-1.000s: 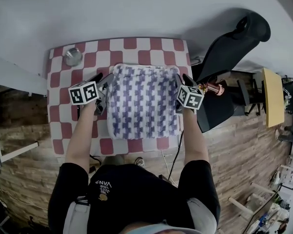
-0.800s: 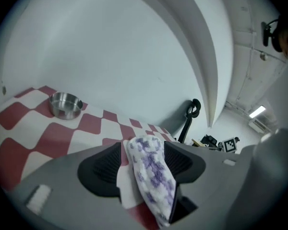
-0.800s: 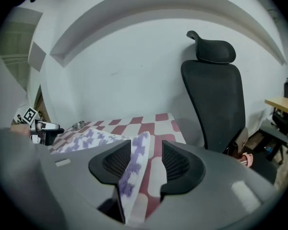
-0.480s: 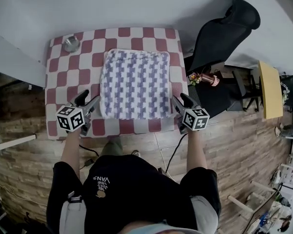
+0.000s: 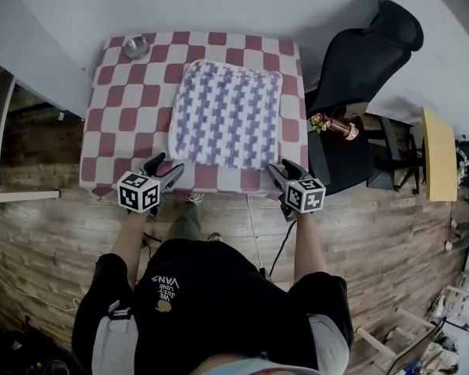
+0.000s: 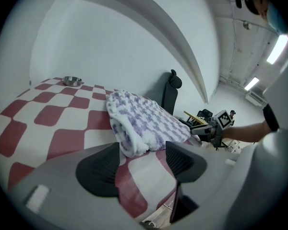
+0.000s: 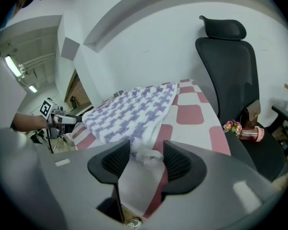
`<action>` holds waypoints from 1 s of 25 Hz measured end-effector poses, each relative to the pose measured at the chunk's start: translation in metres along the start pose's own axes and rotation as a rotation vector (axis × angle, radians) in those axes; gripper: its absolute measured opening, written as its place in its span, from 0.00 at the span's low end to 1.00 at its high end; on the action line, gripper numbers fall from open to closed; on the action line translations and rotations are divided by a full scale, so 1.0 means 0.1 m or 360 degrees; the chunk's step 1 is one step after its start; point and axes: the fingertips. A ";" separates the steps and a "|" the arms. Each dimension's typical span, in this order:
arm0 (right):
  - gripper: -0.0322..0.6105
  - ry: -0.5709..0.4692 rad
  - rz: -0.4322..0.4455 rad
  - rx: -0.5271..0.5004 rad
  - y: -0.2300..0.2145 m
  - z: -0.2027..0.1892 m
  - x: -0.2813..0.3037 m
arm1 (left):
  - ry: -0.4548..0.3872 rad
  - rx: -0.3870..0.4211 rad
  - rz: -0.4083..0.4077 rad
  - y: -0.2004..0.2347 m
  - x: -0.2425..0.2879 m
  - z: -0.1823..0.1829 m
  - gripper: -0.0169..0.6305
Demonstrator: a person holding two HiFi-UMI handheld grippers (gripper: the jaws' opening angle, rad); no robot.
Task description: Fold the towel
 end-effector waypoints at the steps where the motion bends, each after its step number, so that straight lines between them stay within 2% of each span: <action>1: 0.38 0.0010 0.0004 -0.0010 0.02 -0.01 0.03 | -0.0001 0.0002 0.0014 -0.01 0.01 -0.02 0.46; 6: 0.39 0.0068 0.0031 -0.0054 0.12 -0.06 0.14 | -0.0032 -0.0050 0.0045 0.08 0.11 -0.02 0.45; 10: 0.39 0.0135 0.0057 -0.0122 0.16 -0.09 0.18 | 0.0063 0.0047 0.0013 0.16 0.19 -0.03 0.45; 11: 0.39 0.0154 0.0057 -0.0149 0.17 -0.10 0.19 | 0.0100 0.0097 0.0003 0.17 0.20 -0.04 0.42; 13: 0.37 0.0180 0.0042 -0.0205 0.18 -0.10 0.19 | 0.0155 0.0183 -0.0034 0.17 0.22 -0.05 0.18; 14: 0.33 0.0180 0.0036 -0.0227 0.19 -0.09 0.19 | 0.0172 0.0208 -0.0056 0.16 0.23 -0.05 0.11; 16: 0.17 0.0152 0.0040 -0.0234 0.18 -0.05 0.16 | 0.0196 0.0248 -0.0100 0.15 0.20 -0.03 0.08; 17: 0.15 0.0126 0.0052 -0.0221 0.17 -0.02 0.13 | 0.0205 0.0275 -0.0124 0.15 0.17 0.00 0.08; 21: 0.12 -0.0021 0.0122 -0.0147 0.14 0.20 -0.14 | 0.0212 0.0415 -0.0224 0.15 -0.12 0.27 0.06; 25: 0.11 -0.0218 0.0269 -0.0119 0.33 0.56 -0.65 | 0.0191 0.0577 -0.0353 -0.05 -0.60 0.63 0.06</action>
Point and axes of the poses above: the fingertips, and each gripper's own axes: x forward along the fingers, y to its left, z out of its top, and after that the axes turned 8 degrees about y, right-handed
